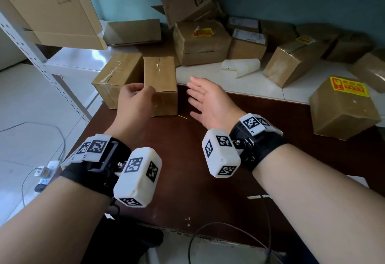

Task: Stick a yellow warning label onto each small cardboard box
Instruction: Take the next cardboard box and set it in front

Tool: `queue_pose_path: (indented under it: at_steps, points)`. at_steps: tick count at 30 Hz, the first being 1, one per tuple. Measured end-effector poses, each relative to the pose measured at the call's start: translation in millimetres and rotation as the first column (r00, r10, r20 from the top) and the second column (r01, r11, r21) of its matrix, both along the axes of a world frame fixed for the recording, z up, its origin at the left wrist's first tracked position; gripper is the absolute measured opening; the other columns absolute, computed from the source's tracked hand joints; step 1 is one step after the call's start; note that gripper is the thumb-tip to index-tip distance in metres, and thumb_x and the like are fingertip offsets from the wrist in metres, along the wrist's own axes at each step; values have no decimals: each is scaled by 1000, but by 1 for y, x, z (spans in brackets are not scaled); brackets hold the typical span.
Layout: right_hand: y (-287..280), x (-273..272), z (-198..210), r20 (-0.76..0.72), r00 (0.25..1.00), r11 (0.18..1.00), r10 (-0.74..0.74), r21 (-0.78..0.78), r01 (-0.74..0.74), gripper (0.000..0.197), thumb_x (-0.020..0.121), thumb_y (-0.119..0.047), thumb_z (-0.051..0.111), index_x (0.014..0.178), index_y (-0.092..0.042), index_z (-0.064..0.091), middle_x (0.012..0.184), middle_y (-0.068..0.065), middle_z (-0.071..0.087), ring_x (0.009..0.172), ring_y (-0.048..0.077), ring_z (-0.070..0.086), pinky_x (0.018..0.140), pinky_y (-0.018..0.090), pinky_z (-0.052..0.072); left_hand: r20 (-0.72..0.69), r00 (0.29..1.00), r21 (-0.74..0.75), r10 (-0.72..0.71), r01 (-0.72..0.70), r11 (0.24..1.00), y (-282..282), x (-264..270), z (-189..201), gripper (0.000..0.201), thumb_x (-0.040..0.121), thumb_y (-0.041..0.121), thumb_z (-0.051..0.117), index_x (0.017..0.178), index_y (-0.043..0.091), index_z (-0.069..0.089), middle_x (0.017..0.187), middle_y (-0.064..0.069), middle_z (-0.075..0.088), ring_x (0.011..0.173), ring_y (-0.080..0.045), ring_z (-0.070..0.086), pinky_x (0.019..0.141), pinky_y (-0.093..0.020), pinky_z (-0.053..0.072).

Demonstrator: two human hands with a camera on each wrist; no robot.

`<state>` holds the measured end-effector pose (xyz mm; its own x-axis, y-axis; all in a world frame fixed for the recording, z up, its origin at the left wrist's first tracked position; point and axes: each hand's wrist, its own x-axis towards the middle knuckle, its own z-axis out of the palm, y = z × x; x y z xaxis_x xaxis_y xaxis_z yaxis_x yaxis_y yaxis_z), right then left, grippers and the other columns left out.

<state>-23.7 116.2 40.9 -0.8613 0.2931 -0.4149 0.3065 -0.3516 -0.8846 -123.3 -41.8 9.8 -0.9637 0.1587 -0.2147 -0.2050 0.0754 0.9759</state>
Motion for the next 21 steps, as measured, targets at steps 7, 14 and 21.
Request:
queue_pose_path:
  at_steps: [7,14,21]
  points:
    - [-9,3,-6,-10,999,999,33,15,-33,64,110,-45,53,169,-25,39,179,3,34,166,22,28,136,53,14,153,987,25,-49,46,999,13,6,-4,44,103,36,65,136,6,69,91,-5,67,65,-14,59,44,-18,44]
    - [-9,-1,-2,-36,998,997,-45,-60,43,43,110,-35,55,149,-17,59,160,10,57,149,23,49,129,46,21,100,995,49,-16,11,999,20,24,2,39,101,38,69,119,4,75,102,-12,72,96,-29,71,84,-41,53]
    - [-5,5,-7,1,996,996,-86,-18,86,36,107,-51,64,129,-25,74,127,-2,76,127,17,65,118,46,45,62,996,93,59,-64,994,29,33,11,32,106,48,65,108,16,63,99,-6,68,95,-23,69,80,-37,56]
